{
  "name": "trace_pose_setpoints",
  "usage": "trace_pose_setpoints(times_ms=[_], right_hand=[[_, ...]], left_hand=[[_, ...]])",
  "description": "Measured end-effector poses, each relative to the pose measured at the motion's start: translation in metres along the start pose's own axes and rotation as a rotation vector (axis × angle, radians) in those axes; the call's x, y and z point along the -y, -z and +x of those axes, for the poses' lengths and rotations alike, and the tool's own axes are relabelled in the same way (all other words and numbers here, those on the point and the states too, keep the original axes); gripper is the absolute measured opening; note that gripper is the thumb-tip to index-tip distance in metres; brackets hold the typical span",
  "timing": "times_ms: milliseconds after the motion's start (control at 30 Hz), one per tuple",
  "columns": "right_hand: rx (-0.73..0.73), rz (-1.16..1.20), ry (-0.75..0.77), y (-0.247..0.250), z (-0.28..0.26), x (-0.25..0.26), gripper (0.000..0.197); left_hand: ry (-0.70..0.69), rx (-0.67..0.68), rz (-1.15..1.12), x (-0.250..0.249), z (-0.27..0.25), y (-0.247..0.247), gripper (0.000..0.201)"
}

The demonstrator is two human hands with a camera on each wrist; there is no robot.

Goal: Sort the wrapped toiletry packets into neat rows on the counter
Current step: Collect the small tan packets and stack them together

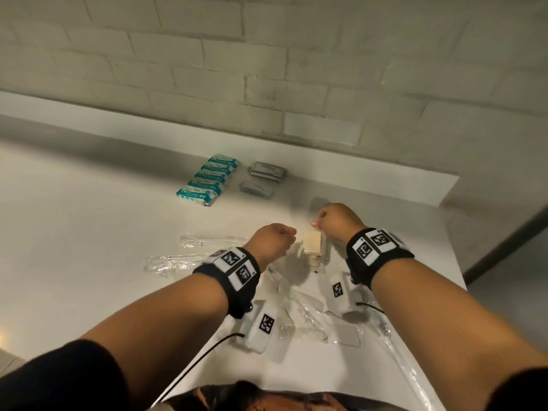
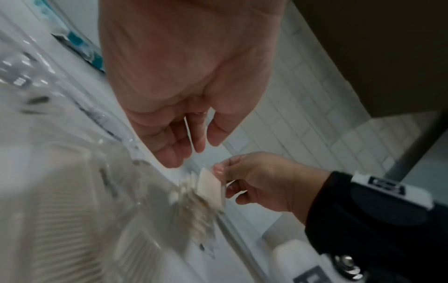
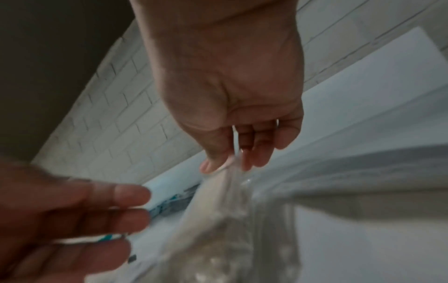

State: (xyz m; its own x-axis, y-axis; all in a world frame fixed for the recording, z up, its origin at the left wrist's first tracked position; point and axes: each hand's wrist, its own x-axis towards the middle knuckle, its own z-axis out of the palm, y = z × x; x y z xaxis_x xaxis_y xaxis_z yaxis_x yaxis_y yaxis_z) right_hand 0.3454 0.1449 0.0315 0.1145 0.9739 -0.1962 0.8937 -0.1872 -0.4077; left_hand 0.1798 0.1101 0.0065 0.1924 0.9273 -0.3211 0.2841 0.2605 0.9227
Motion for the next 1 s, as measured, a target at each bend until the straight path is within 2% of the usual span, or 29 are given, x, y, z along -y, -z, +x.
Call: trace_pose_setpoints(times_ms=[67,100,167,200,267,333,433,500,567,633,700,767,833,900,1000], right_hand=[[-0.094,0.082,-0.085,-0.002,-0.001,-0.003,0.046],[-0.093,0.112,-0.141,-0.004,-0.001,-0.006,0.049],[0.063,0.177,-0.268,-0.011,-0.006,-0.009,0.050],[0.175,0.232,-0.337,-0.015,-0.011,-0.010,0.050],[0.285,0.362,-0.443,-0.020,-0.019,-0.006,0.040],[0.287,0.387,-0.445,-0.022,-0.020,-0.002,0.029],[0.306,0.390,-0.435,-0.021,-0.019,0.000,0.028],[0.314,0.467,-0.455,-0.021,-0.024,0.005,0.016],[0.294,0.488,-0.413,-0.025,-0.027,0.009,0.010],[0.232,0.457,-0.335,-0.028,-0.032,0.013,0.014],[0.145,0.427,-0.228,-0.027,-0.036,0.016,0.023],[0.008,0.395,-0.109,-0.022,-0.039,0.015,0.025],[-0.078,0.240,0.005,-0.016,-0.044,0.012,0.025],[-0.027,0.044,0.086,-0.016,-0.046,0.009,0.027],[0.070,-0.061,0.112,-0.023,-0.048,0.001,0.038]], left_hand=[[0.017,0.008,0.134,-0.006,0.013,-0.010,0.027],[0.030,0.015,0.201,-0.007,0.019,-0.015,0.025],[0.060,0.034,0.280,-0.009,0.023,-0.022,0.010],[0.072,0.038,0.295,-0.007,0.025,-0.025,0.010],[0.107,0.043,0.265,-0.003,0.028,-0.030,0.018],[0.131,0.025,0.154,0.003,0.029,-0.032,0.026],[0.150,0.001,0.012,0.015,0.030,-0.032,0.043],[0.156,-0.027,-0.037,0.018,0.026,-0.032,0.052],[0.145,-0.047,-0.082,0.018,0.018,-0.031,0.052],[0.142,-0.036,-0.120,0.019,0.012,-0.031,0.052],[0.114,-0.048,-0.126,0.024,0.012,-0.031,0.060],[0.054,-0.122,-0.102,0.025,0.012,-0.028,0.071],[-0.006,-0.175,-0.071,0.024,0.013,-0.024,0.079],[-0.056,-0.123,-0.040,0.023,0.015,-0.023,0.087],[-0.085,-0.023,0.039,0.024,0.016,-0.024,0.094]])
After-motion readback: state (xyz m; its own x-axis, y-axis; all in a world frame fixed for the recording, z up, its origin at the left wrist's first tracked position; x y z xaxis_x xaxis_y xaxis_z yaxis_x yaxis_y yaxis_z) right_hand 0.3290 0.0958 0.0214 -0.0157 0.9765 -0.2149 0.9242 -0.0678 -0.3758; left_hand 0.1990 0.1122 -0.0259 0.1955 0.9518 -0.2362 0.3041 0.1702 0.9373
